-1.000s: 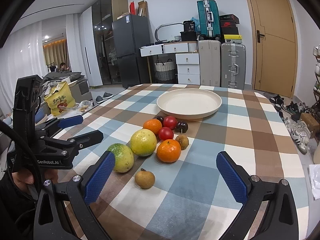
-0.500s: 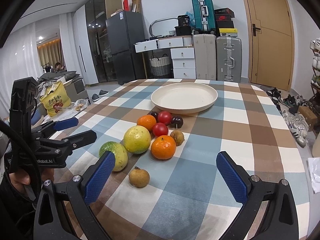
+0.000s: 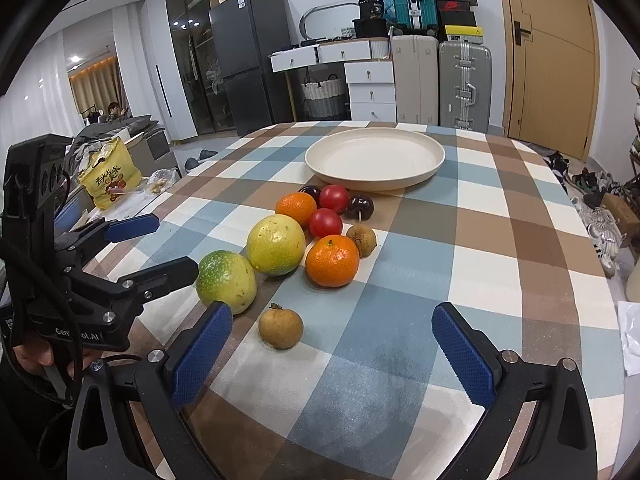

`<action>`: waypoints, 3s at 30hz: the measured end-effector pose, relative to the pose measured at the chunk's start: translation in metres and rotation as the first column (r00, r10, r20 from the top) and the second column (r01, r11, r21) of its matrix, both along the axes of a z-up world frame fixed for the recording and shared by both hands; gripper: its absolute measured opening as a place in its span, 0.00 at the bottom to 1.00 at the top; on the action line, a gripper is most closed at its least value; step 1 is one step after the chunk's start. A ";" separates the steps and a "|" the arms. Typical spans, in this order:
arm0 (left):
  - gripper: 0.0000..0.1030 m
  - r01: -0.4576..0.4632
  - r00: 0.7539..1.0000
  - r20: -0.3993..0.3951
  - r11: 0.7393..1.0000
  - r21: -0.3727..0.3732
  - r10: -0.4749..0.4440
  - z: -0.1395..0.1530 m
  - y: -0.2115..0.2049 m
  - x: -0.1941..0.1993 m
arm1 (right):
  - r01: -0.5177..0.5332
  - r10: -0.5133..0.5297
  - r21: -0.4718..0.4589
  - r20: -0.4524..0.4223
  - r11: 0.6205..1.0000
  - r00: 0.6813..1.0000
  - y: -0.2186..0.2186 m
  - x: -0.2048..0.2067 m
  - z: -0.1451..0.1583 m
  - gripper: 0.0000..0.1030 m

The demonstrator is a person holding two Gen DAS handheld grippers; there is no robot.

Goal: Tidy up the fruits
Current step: 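Grasp the green citrus with the left tool while the right tool grasps a small brown pear, then lift and carry the green citrus and brown pear over the white plate with both tools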

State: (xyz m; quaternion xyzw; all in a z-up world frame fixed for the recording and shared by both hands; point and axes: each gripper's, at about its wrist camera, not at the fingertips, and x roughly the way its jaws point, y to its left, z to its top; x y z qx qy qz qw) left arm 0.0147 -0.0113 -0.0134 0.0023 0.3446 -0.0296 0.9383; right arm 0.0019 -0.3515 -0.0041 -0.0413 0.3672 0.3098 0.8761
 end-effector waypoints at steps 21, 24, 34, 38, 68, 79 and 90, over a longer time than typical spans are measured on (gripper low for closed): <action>0.80 0.131 0.978 -0.155 0.988 -0.078 -0.142 -0.014 -0.011 0.022 | -0.103 0.095 -0.095 -0.087 0.990 0.992 0.028 0.004 -0.018 0.68; 0.73 0.143 0.973 -0.170 0.987 -0.076 -0.154 -0.018 -0.014 0.027 | -0.120 0.111 -0.098 -0.092 0.988 0.990 0.029 0.004 -0.020 0.65; 0.50 0.206 0.958 -0.176 0.969 -0.137 -0.229 -0.019 -0.019 0.029 | -0.172 0.162 -0.106 -0.100 0.979 0.982 0.042 0.002 -0.023 0.38; 0.50 0.214 0.960 -0.146 0.962 -0.169 -0.239 -0.014 -0.015 0.026 | -0.187 0.178 -0.099 -0.091 0.977 0.980 0.045 0.000 -0.023 0.29; 0.50 0.027 0.998 0.065 0.988 -0.153 -0.017 0.060 0.049 0.053 | -0.029 0.017 0.102 0.115 0.994 0.993 0.003 0.033 0.066 0.29; 0.50 -0.007 0.995 0.093 0.993 -0.117 0.018 0.071 0.045 0.097 | -0.013 -0.005 0.153 0.115 0.988 0.993 -0.009 0.064 0.082 0.29; 0.50 -0.049 0.993 0.106 0.994 -0.102 0.060 0.065 0.044 0.132 | 0.028 -0.043 0.138 0.103 0.990 0.994 -0.014 0.093 0.079 0.29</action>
